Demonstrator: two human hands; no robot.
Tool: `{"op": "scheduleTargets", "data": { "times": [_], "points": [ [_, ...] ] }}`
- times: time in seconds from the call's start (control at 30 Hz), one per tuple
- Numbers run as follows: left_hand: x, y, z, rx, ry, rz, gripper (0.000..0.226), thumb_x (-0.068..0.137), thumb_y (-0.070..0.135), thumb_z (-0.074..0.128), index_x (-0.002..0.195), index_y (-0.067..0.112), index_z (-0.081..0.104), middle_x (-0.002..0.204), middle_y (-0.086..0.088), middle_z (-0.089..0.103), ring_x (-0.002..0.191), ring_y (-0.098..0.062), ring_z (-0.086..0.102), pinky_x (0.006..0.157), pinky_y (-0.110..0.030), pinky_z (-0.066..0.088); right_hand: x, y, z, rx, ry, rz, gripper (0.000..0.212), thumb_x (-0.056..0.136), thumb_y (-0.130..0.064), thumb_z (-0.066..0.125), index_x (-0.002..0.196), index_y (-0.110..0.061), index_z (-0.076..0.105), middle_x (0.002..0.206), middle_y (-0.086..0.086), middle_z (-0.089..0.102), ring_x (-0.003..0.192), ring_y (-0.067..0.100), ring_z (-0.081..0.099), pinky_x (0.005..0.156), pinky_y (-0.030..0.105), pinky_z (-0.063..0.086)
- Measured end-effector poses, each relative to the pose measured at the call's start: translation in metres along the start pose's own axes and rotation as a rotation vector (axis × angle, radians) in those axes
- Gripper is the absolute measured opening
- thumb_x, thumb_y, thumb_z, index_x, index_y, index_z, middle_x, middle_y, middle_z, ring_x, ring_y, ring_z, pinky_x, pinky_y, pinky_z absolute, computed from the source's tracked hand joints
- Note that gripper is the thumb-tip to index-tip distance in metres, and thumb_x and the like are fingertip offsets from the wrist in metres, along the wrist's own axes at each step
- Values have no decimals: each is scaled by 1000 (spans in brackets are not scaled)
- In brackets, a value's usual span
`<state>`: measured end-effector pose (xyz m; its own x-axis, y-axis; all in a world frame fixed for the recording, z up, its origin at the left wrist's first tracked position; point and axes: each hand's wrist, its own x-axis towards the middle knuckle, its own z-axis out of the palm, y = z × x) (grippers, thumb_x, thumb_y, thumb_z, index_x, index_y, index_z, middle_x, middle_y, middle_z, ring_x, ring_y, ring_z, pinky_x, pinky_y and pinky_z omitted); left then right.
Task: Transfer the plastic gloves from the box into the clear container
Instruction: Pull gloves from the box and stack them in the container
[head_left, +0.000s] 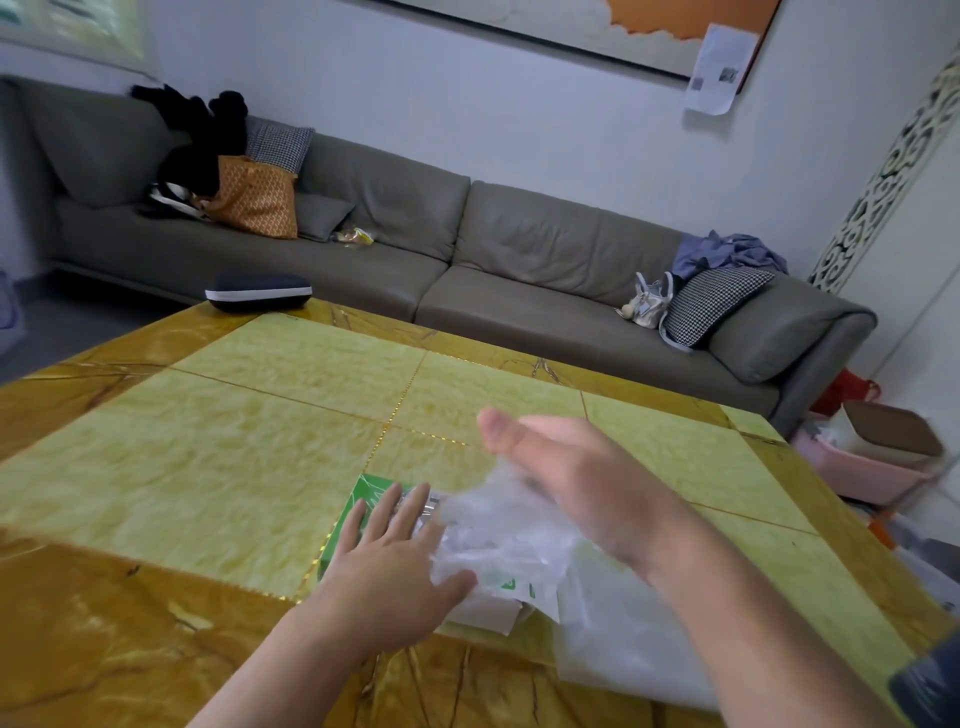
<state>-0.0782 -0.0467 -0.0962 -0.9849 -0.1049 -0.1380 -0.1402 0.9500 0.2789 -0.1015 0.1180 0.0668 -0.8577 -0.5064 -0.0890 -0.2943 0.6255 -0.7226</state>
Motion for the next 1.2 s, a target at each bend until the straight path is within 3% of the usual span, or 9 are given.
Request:
{"op": "scheduleTargets", "data": {
  "times": [0.13,0.23,0.53,0.7,0.8,0.87,0.93,1.07,1.2],
  "points": [
    [-1,0,4,12,8,-5,87,95,74,23,159,34,-18,165,9,-30,150,-17,-33,124,-48,-16,13,12,22,-644,-6,170,29,90,-38,73,85,-10,66,86,5,63,59,19,56,53,29,42],
    [-4,4,2,-11,8,-9,85,96,64,28,159,34,-21,164,10,-32,148,-17,-36,123,-49,-17,29,37,31,-649,21,203,26,92,-8,61,71,-13,47,69,3,49,55,23,43,51,29,32],
    [-8,9,3,67,26,-6,76,96,58,32,162,33,4,166,3,-28,151,-23,-32,122,-51,-19,28,42,57,-415,-39,-88,39,93,-12,57,61,-17,35,60,0,42,57,23,34,52,37,30],
    [-9,7,2,175,-86,15,86,84,65,7,163,31,6,171,2,-5,157,-23,-11,84,-30,-49,20,16,65,-32,-75,-185,24,97,-27,70,74,-21,67,66,-6,68,58,4,57,57,23,47],
    [-17,11,-14,72,-100,33,63,105,53,30,161,30,11,169,4,1,157,-21,-5,123,-38,-17,18,9,49,176,46,-138,13,90,-32,83,89,-26,72,86,-15,78,77,-2,72,67,14,54],
    [-19,5,-26,-337,-38,106,36,102,42,51,136,32,46,155,14,39,141,-7,38,117,-18,23,20,16,38,211,132,-70,21,83,-35,89,90,-25,72,89,-11,78,83,2,72,70,18,53],
    [-22,-5,-38,-755,62,207,25,88,23,68,112,30,65,117,13,68,110,-7,64,100,-28,51,22,28,31,238,207,14,27,78,-34,93,90,-20,73,90,-4,78,83,8,73,71,23,54],
    [-19,-12,-61,-1161,346,-91,25,92,7,63,97,28,75,97,7,78,100,-22,70,86,-37,53,27,52,29,281,267,87,34,78,-31,94,98,-18,70,93,-4,77,88,10,73,72,23,54],
    [-24,-1,-71,-1230,397,-103,24,95,49,64,108,30,68,93,4,77,91,-16,72,89,-41,55,34,64,42,308,206,94,37,74,-26,97,98,-17,69,86,-4,79,81,10,75,73,26,59]
  ]
}}
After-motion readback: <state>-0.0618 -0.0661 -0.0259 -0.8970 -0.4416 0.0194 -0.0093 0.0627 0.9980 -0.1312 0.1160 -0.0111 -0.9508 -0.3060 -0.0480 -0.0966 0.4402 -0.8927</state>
